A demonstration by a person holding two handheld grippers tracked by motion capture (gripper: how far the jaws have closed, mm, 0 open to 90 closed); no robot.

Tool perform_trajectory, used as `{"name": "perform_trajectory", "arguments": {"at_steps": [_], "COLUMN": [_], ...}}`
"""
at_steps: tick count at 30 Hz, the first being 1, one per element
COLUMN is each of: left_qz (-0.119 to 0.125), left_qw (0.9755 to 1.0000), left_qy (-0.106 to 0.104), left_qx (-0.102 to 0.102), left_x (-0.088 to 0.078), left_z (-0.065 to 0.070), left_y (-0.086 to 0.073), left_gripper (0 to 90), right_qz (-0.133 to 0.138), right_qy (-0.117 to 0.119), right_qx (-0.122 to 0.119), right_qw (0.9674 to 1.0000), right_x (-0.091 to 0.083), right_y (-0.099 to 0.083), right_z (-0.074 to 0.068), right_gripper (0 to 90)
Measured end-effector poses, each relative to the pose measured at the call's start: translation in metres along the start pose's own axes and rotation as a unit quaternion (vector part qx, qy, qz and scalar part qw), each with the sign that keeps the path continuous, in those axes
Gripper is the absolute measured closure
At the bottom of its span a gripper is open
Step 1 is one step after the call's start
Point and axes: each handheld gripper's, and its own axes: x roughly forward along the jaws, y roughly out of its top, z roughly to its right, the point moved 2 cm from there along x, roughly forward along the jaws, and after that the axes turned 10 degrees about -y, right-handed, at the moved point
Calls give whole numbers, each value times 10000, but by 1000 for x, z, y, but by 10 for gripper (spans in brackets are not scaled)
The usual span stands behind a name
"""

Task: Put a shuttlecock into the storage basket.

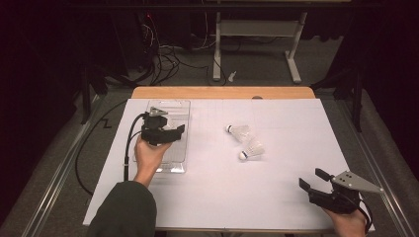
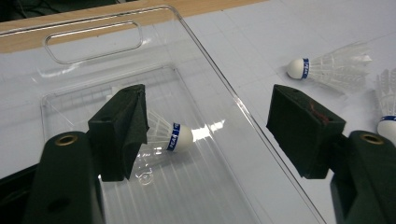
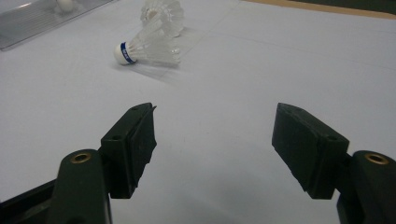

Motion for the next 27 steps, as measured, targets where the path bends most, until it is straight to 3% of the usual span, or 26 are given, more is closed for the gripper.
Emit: {"name": "perform_trajectory", "arguments": {"at_steps": [27], "left_qz": [262], "left_qw": [9992], "left_qy": [-275], "left_qx": [85], "left_x": [-22], "left_z": [12], "left_y": [-13], "left_gripper": [338], "right_qz": [2], "right_qy": [10], "right_qx": [2], "right_qw": [10000], "right_x": [0], "right_y": [0], "right_z": [0], "right_gripper": [306]}}
